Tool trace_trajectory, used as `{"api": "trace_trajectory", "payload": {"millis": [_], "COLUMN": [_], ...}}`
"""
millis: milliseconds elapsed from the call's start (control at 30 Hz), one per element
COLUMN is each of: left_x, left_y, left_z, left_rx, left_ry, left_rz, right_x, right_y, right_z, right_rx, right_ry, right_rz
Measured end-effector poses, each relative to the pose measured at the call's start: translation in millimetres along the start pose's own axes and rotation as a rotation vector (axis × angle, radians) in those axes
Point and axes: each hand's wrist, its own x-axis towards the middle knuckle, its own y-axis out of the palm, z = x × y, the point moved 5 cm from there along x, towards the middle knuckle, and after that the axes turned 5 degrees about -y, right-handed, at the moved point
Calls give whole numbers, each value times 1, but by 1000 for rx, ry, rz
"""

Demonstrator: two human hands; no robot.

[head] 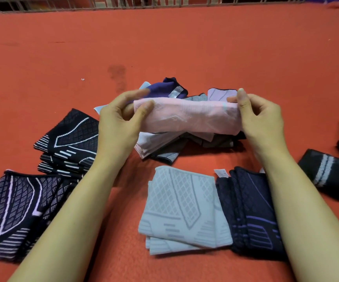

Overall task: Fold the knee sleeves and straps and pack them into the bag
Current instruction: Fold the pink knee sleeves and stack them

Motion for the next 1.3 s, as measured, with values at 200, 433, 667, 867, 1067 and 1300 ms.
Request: {"api": "trace_trajectory", "payload": {"millis": [200,433,667,867,1067,1300], "left_x": [2,1,-7,-1,-19,-15], "left_y": [-8,4,22,18,56,51], "left_z": [-2,-5,-9,9,15,21], "left_rx": [105,220,34,-112,-271,-176], "left_ry": [119,216,165,-64,-380,-371], "left_rz": [-35,20,135,151,465,372], "right_x": [-3,-17,-32,-20,-19,-25], "right_y": [7,12,39,25,36,44], "right_z": [9,35,51,47,26,25], "right_rx": [-229,-575,-495,-60,477,602], "right_ry": [-109,-285,-480,-293,220,359], "right_rz": [150,160,257,119,291,494]}}
